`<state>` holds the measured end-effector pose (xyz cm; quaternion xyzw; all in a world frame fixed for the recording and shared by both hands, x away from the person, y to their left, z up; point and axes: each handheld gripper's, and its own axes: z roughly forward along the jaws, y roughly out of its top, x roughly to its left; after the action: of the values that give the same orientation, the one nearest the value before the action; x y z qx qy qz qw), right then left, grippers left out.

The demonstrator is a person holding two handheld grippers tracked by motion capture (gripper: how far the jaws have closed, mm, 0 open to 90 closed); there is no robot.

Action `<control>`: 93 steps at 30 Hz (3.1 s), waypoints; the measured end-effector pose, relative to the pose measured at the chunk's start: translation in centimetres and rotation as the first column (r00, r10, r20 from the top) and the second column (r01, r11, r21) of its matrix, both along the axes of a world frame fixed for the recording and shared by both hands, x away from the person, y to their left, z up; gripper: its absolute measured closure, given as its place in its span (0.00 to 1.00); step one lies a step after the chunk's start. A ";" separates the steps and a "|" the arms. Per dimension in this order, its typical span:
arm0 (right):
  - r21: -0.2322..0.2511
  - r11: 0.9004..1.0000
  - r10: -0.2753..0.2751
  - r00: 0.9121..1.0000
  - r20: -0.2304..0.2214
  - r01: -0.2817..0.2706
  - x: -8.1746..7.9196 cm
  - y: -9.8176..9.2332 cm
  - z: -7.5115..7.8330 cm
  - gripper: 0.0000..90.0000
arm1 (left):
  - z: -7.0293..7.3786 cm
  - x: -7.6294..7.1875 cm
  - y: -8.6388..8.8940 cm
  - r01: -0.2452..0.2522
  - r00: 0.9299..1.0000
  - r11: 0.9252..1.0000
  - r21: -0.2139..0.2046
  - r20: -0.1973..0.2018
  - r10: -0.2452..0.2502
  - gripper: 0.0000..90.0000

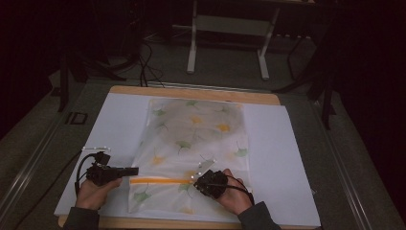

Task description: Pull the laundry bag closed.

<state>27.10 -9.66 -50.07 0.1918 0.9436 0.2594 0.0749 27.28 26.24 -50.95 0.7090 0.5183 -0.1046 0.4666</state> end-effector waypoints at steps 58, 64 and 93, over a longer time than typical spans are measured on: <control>-0.002 0.996 -0.085 0.996 -0.025 0.085 -0.9 -4.6 -0.7 1.00 | 0.0 0.0 0.2 -0.004 1.000 1.000 -0.005 -0.001 0.004 0.99; -0.008 0.996 -0.091 0.995 -0.027 0.091 -1.0 -5.2 -0.8 1.00 | 0.0 0.0 0.3 -0.006 1.000 1.000 -0.005 0.000 0.006 0.99; -0.035 0.990 -0.135 0.991 -0.018 0.134 -1.5 -7.5 -0.8 1.00 | 0.0 0.0 0.5 -0.011 1.000 1.000 -0.009 -0.001 0.011 0.99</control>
<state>25.57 -17.18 -50.87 0.2563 0.9334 0.2359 0.0858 27.28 26.74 -50.95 0.7038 0.5220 -0.1047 0.4702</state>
